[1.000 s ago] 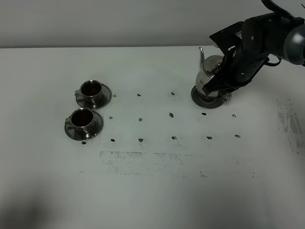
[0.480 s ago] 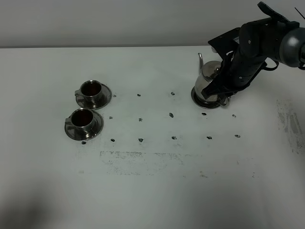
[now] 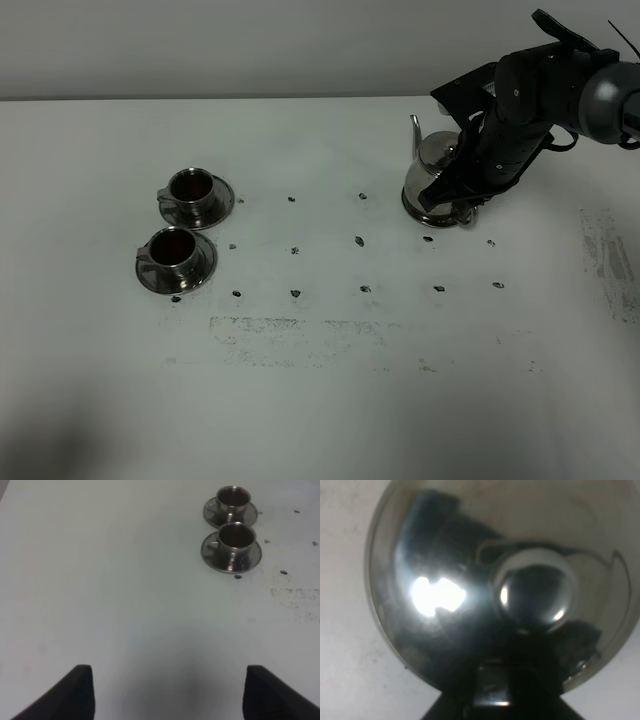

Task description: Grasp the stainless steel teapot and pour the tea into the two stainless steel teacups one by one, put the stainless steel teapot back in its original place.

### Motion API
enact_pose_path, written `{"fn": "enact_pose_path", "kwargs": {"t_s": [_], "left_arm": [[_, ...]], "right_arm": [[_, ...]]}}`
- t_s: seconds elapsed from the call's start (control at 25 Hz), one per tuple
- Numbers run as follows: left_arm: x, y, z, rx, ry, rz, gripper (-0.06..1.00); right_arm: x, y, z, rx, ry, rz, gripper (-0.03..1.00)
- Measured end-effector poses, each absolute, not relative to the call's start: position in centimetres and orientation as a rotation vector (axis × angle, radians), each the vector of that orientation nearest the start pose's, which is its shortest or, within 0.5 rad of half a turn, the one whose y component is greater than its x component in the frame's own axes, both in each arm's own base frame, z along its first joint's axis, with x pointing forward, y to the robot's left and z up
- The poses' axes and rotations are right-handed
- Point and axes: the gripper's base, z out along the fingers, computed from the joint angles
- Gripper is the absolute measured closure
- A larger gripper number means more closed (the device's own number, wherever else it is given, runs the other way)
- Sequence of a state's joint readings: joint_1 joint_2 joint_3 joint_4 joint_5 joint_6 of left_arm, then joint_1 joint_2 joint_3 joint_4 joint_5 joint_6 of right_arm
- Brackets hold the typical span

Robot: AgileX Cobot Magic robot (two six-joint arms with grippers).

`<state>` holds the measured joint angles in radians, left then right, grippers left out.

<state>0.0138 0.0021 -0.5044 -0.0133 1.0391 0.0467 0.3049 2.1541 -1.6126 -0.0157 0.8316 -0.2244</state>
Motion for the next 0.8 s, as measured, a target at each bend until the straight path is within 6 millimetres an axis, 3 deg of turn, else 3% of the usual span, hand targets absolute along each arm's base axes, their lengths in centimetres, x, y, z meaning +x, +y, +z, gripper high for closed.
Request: {"fn": "enact_pose_path", "kwargs": {"t_s": [0.24,0.6,0.8], "left_arm": [[-0.4,-0.1,28.0,0.034,2.020,0.023,0.34],[-0.4,-0.1,28.0,0.034,2.020,0.023,0.34],[-0.4,-0.1,28.0,0.034,2.020,0.023,0.34]], "right_arm": [[42.8,13.4,16.0,-0.747,2.757,0.000,0.76],[42.8,13.3,16.4,-0.740,2.748,-0.003,0.37],[42.4,13.2,19.7,-0.713,2.675,0.010,0.36]]}}
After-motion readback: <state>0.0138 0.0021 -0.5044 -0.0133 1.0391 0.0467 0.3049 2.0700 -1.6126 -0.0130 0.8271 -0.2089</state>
